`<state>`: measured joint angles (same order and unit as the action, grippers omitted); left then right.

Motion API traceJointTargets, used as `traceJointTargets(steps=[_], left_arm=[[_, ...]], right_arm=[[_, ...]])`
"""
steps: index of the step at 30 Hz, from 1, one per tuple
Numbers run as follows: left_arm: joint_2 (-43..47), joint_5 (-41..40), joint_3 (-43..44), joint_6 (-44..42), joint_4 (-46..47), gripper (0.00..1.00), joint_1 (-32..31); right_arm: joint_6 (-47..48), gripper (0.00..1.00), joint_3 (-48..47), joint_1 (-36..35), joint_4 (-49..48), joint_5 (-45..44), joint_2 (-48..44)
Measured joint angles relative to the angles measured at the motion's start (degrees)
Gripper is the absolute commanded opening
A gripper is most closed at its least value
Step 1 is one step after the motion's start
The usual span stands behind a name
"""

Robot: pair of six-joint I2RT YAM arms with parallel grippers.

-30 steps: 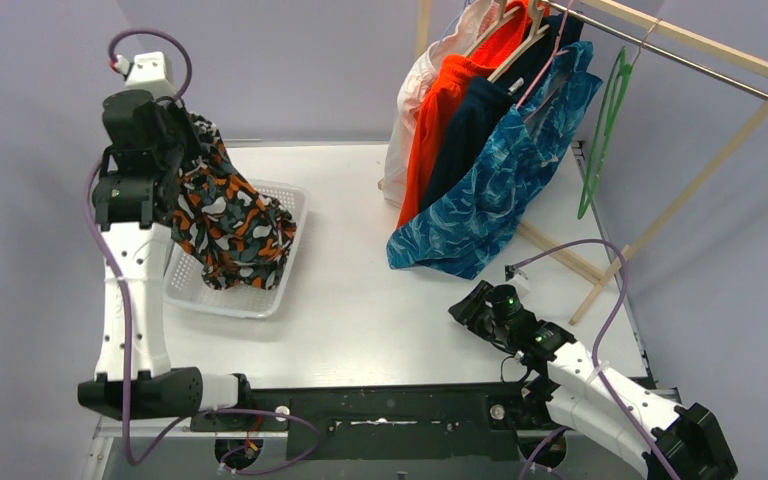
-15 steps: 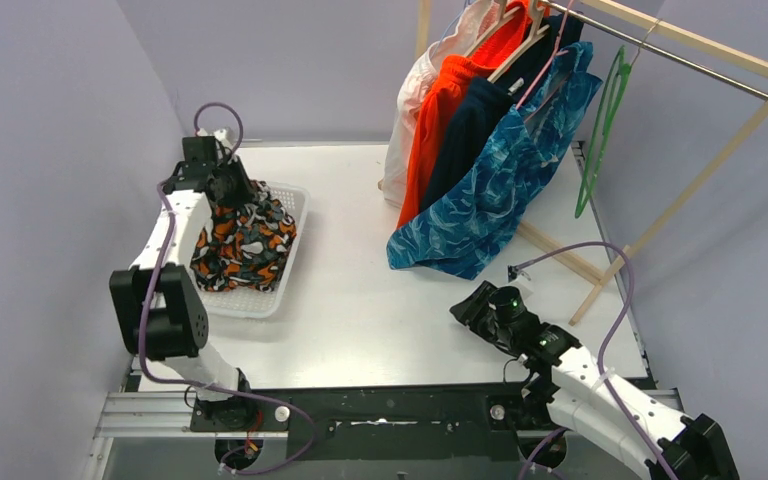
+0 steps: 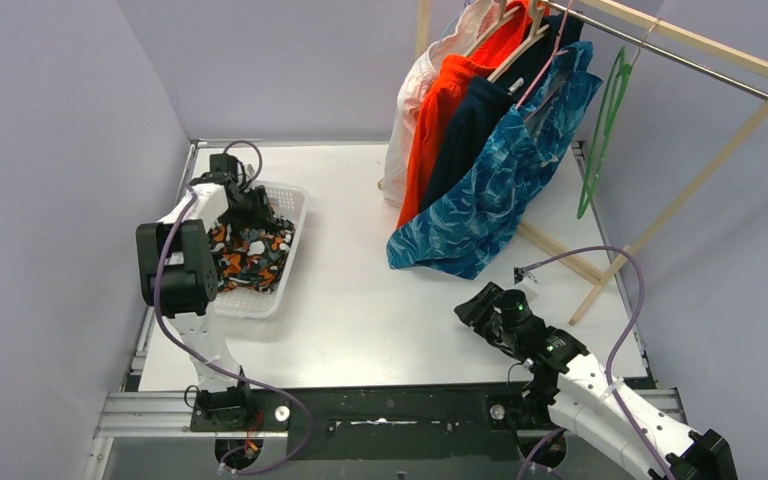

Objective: Remove the shorts from the hanger
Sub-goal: Place the shorts in the basket.

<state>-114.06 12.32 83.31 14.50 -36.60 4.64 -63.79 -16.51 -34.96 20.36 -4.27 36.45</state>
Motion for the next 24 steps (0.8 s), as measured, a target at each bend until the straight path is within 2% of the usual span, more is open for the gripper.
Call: traceJointTargets(steps=[3,6,8,13,18,24], left_arm=[[3.4,0.3,-1.6,0.5,0.4,0.69,-0.2],[9.0,0.1,-1.3,1.0,0.3,0.74,0.1],[13.0,-0.4,-0.3,1.2,0.3,0.83,0.2],[24.1,-2.9,-0.6,2.4,2.3,0.84,1.5],[34.4,-7.5,-6.8,5.5,4.3,0.84,3.6],[36.9,-8.2,-18.4,10.6,4.8,0.79,7.4]], right_arm=[[0.1,0.42,0.0,0.0,0.4,0.0,0.2],[0.1,0.42,-0.1,0.0,1.0,0.1,0.6],[0.1,0.42,-0.1,0.0,1.2,0.2,0.6],[0.1,0.42,-0.2,-0.1,1.3,0.2,0.6],[0.2,0.42,-0.4,-0.1,1.3,0.2,1.7],[0.3,0.42,-0.6,-0.1,1.2,0.2,3.1]])
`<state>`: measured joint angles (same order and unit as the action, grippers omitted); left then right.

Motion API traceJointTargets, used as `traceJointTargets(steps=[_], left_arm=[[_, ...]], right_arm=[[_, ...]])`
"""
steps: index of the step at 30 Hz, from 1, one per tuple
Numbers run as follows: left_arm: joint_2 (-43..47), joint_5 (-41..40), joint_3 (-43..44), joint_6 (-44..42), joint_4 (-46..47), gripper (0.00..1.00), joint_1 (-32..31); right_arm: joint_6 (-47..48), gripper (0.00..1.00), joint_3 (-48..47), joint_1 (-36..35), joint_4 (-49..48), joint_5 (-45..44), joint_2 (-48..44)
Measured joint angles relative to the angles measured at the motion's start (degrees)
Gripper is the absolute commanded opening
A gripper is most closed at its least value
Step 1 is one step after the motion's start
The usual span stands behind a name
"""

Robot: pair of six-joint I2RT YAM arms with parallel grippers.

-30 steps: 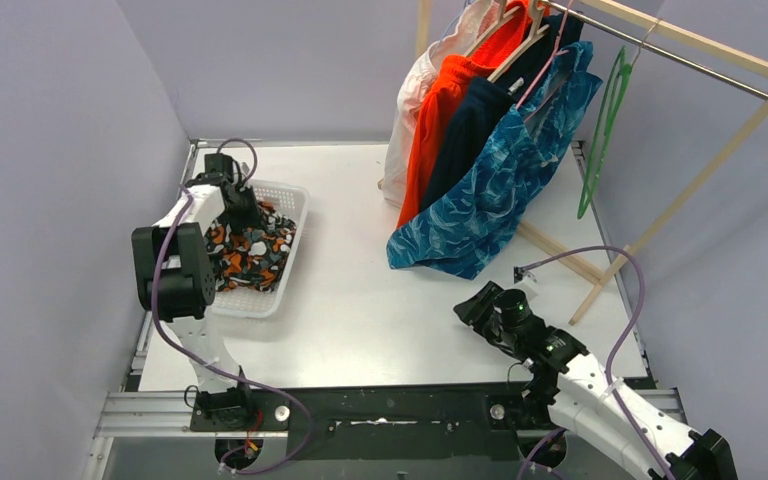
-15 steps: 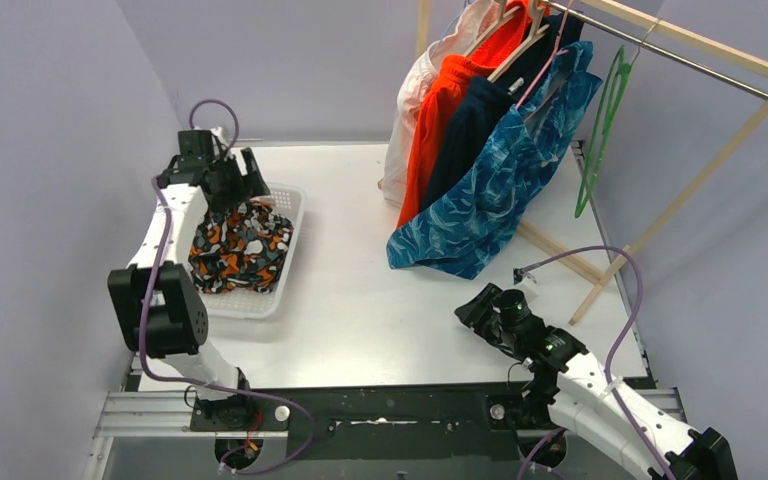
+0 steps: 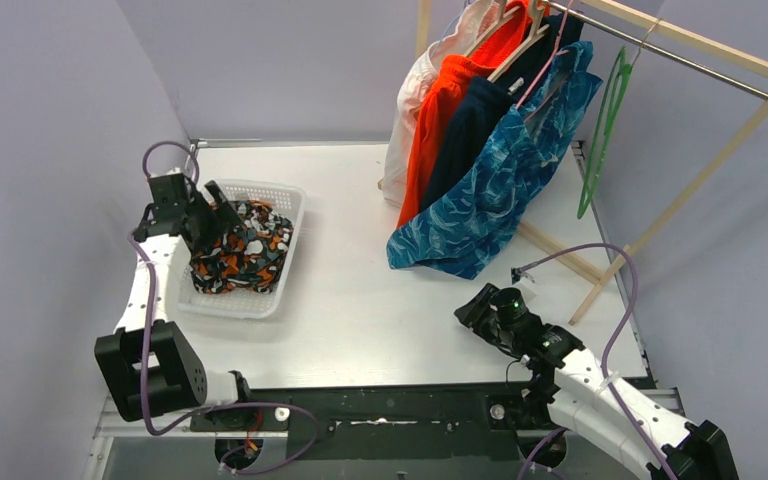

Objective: Remove the shorts from the hanger
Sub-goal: Place the shorts in the basket.

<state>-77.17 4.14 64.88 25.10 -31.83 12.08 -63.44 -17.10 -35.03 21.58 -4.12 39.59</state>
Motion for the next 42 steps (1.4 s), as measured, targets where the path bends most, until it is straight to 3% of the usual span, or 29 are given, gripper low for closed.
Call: traceJointTargets(steps=[2,7,9,12,16,20,28,33,37,42], left_arm=[[-0.6,1.7,-3.3,0.9,0.2,0.68,0.4],[-13.7,9.1,-4.9,3.0,5.4,0.25,0.4],[-21.0,12.6,-4.8,3.4,7.6,0.22,0.4],[-25.9,17.8,-5.5,4.7,10.3,0.33,0.4],[-24.5,19.2,-7.2,5.2,13.2,0.4,-0.4],[-22.4,18.3,-7.6,5.3,13.0,0.54,-0.5],[-3.3,9.6,-9.8,4.4,12.4,0.77,-0.5],[8.2,7.4,-13.9,4.4,16.4,0.78,-1.3],[13.0,6.7,-19.0,4.1,18.4,0.79,-3.6],[15.1,6.1,-23.1,2.6,18.7,0.79,-7.8]], right_arm=[[0.0,0.42,0.0,0.0,0.0,0.0,0.0],[0.2,0.42,-0.1,0.0,0.0,-0.1,0.0],[0.2,0.42,-0.6,0.0,0.3,-0.2,-0.1],[0.2,0.42,-1.6,0.0,1.0,-0.4,-0.4],[-0.1,0.43,-1.8,-0.3,2.0,-0.7,-2.4],[-0.2,0.48,-2.4,-0.3,3.3,-0.7,-4.0],[2.9,0.57,-10.1,-0.3,5.9,-2.3,-6.0],[6.1,0.56,-16.4,-1.7,6.5,-4.3,-3.0],[7.1,0.57,-21.7,-13.2,8.0,-14.0,4.3],[3.7,0.6,-33.1,-34.6,17.4,-35.3,19.7]])
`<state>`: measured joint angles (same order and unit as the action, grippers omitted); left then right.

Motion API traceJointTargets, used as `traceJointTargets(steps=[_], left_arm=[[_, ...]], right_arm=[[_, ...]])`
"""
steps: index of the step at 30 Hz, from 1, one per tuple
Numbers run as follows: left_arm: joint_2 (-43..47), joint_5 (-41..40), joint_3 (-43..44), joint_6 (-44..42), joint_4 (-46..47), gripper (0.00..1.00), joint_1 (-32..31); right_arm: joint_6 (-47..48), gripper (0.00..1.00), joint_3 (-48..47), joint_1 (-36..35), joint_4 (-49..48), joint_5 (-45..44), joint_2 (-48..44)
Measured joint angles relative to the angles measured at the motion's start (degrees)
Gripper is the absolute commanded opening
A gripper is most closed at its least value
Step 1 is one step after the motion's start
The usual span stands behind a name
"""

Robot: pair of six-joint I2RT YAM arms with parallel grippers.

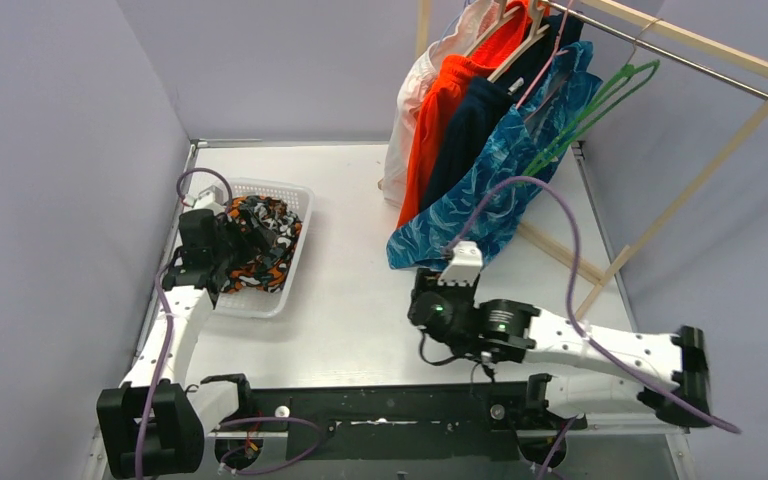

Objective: Remove the shorts from the hanger
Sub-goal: Place the shorts in the basket, then pick up the hanger from the clothes rod.

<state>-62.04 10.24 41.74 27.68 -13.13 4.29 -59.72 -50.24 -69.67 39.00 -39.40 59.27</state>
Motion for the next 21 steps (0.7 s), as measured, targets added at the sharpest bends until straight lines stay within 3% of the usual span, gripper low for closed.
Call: traceJointTargets(steps=[5,11,15,21], left_arm=[[1.2,-0.7,-0.5,-1.3,0.1,0.79,-1.9],[1.3,-1.1,-0.5,-1.4,0.2,0.79,-2.4],[1.3,-1.3,-0.5,-1.4,0.2,0.79,-2.5],[1.3,-1.6,-0.5,-1.4,0.2,0.79,-2.5]], right_arm=[[-4.9,0.77,-19.7,-4.3,15.8,-13.4,18.6],[-7.5,0.79,-33.6,-3.7,28.6,-20.1,33.8],[2.1,0.77,-34.1,-1.0,23.3,-17.7,32.7],[17.0,0.75,-34.1,4.2,6.6,-11.2,22.0]])
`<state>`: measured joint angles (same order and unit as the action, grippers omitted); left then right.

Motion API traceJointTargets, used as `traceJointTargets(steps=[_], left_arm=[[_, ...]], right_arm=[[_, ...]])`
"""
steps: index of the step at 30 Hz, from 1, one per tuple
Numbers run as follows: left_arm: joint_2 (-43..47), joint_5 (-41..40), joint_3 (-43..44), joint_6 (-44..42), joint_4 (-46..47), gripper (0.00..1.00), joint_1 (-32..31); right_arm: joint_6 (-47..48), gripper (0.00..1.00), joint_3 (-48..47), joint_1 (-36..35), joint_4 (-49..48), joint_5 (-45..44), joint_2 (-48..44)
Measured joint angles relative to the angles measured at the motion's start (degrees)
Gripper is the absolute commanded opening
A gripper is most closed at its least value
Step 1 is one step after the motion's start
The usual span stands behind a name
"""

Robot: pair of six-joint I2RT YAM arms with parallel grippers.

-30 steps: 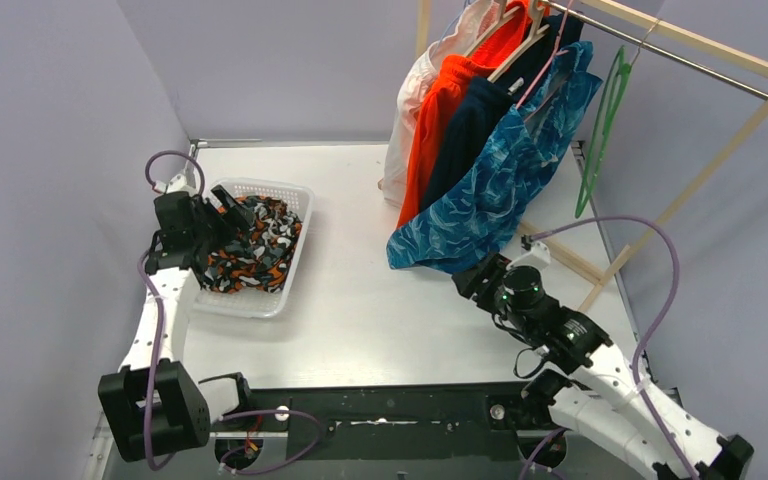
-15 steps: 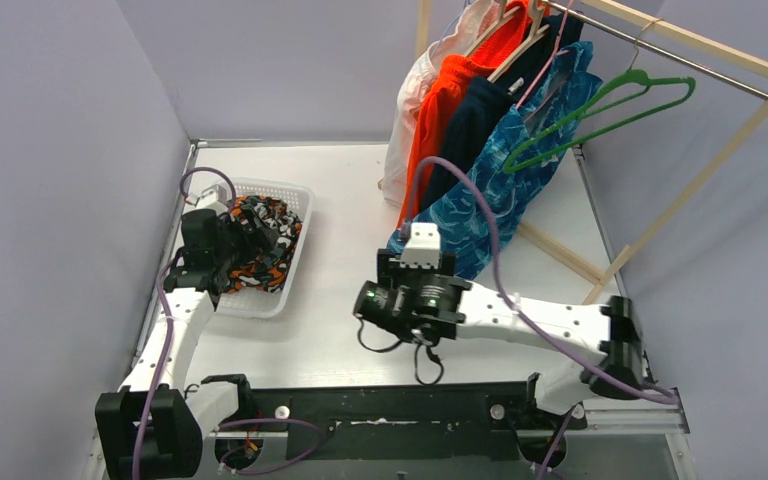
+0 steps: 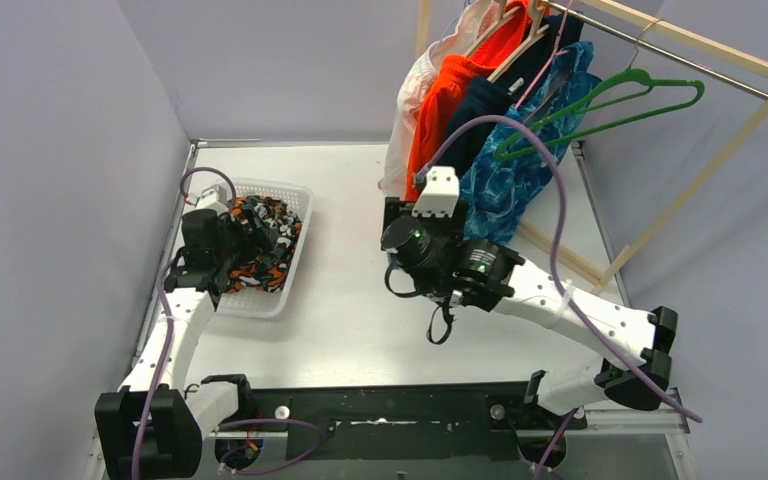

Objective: Remove the shorts from the hanger
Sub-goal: Pick up the hanger from the clothes rod.

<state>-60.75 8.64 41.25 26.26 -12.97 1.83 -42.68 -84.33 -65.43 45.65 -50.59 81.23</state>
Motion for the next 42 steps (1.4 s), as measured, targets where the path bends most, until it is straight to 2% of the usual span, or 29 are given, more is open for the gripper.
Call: traceJointTargets(steps=[5,11,19,24,30,37,42], left_arm=[[0.0,-0.3,0.0,0.0,0.0,0.79,0.0],[0.0,-0.3,0.0,0.0,0.0,0.79,0.0],[0.0,-0.3,0.0,0.0,0.2,0.79,0.0],[-0.1,-0.3,0.0,0.1,0.3,0.79,0.2],[-0.2,-0.3,0.0,0.1,0.4,0.81,0.5],[-0.2,-0.3,0.0,0.1,0.4,0.82,1.3],[-0.2,-0.3,0.0,0.1,0.4,0.82,1.4]], right_arm=[[6.6,0.73,-5.7,0.5,-4.6,1.5,-2.2],[10.1,0.72,-11.9,-0.1,-5.0,-0.5,-0.9],[10.7,0.71,-23.3,0.8,1.9,-7.1,-0.8],[10.6,0.72,-26.2,2.4,5.3,-8.3,-0.8],[11.0,0.72,-28.7,14.6,8.2,-3.5,1.1],[14.9,0.73,-29.5,30.7,7.4,9.0,3.7],[16.2,0.62,-30.3,35.9,7.2,13.6,6.3]])
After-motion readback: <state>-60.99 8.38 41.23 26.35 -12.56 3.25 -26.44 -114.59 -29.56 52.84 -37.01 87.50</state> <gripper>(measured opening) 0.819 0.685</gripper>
